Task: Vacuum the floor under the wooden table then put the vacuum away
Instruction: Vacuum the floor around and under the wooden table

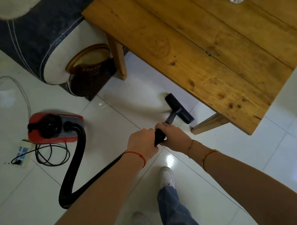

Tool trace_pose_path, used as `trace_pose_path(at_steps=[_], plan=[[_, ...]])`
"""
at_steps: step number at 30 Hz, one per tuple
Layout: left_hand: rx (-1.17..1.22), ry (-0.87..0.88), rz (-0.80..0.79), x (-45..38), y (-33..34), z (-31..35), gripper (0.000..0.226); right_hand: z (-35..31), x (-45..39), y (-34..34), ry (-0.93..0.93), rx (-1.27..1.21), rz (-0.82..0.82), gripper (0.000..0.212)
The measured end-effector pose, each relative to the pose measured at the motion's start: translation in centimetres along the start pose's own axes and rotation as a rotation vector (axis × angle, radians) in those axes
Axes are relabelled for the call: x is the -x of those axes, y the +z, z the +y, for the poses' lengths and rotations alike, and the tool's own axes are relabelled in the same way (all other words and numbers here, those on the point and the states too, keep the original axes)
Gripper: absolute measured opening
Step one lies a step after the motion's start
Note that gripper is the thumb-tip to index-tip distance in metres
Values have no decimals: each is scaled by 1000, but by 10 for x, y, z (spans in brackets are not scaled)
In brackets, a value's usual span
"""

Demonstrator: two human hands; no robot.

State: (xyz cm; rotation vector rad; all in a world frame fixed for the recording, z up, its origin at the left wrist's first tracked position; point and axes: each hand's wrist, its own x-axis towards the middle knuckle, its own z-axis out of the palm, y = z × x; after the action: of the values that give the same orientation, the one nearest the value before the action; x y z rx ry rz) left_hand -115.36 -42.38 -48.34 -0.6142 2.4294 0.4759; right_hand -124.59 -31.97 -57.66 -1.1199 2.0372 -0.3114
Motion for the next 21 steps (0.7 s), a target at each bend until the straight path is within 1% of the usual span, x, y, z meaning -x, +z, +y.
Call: trace_pose_path(at_steps=[4,10,12,14,21], plan=[[-27,-24,-24,29,12,-17,21,-26,12,21,-28,-6,-25,36],[-74,-16,-37,74,34,-35,21,-54,37,62,-60,-25,-20,35],[-104,10,-48,107,51,-40,21,-70,62,88,-65,-58,-4,36],[-98,12,-41,113,59,-44,22,-72,66,97,-60,-64,-16,36],[-138,80,-50,172,102,-35,23,-82,129,149,-43,-117,16,36]])
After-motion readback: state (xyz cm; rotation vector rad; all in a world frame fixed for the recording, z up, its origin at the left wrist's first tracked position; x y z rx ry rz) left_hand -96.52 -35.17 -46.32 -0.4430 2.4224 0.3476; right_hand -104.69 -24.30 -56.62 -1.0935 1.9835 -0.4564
